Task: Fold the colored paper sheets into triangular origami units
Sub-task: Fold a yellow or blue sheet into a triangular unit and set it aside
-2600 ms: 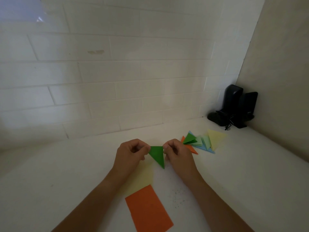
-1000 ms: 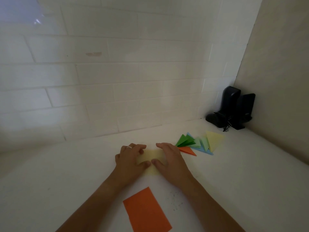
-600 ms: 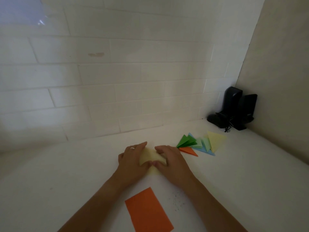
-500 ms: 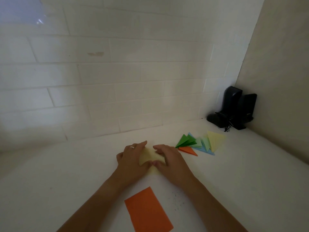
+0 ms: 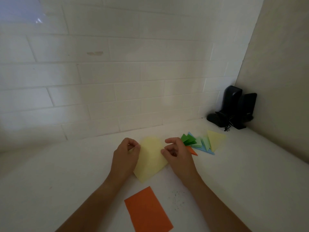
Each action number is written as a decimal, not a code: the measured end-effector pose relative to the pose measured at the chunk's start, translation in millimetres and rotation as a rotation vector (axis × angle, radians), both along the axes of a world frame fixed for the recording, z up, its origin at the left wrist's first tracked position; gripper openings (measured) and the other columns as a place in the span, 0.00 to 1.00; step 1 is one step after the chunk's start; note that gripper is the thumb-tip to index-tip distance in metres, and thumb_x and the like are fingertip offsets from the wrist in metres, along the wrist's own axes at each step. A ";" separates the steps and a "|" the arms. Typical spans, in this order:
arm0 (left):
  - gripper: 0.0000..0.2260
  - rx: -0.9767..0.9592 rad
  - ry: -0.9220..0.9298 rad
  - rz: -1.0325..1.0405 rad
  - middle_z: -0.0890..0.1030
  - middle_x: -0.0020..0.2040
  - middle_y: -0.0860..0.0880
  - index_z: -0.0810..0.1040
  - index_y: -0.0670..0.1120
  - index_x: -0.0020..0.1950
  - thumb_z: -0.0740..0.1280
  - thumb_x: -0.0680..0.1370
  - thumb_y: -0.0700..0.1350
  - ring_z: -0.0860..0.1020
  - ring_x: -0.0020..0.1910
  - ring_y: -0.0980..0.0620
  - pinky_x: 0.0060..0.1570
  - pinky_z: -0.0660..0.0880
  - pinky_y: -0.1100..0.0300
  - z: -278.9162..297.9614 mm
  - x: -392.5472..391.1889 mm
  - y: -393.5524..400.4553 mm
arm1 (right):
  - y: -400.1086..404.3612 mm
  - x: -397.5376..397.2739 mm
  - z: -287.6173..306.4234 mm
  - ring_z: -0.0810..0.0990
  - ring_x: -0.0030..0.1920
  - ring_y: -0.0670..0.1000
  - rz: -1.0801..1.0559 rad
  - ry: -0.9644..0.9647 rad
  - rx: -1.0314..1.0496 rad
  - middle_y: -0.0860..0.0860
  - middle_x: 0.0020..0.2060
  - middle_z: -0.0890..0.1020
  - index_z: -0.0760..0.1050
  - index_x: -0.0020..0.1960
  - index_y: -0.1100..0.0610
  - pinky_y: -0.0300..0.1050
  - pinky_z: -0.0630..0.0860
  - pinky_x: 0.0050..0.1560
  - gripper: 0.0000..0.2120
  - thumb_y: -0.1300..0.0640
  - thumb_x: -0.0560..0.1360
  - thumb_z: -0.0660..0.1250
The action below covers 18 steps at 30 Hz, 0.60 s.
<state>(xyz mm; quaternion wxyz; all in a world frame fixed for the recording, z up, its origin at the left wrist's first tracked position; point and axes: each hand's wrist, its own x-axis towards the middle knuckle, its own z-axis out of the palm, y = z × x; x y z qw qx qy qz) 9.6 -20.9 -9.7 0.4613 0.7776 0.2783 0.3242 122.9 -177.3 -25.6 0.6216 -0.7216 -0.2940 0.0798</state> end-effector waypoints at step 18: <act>0.11 -0.214 -0.015 -0.204 0.86 0.45 0.46 0.81 0.48 0.47 0.70 0.73 0.55 0.84 0.47 0.41 0.46 0.77 0.47 -3.6 -1.3 1.7 | 1.0 1.2 1.2 0.80 0.40 0.44 -0.018 0.100 0.121 0.56 0.42 0.84 0.74 0.58 0.51 0.37 0.76 0.43 0.16 0.62 0.76 0.75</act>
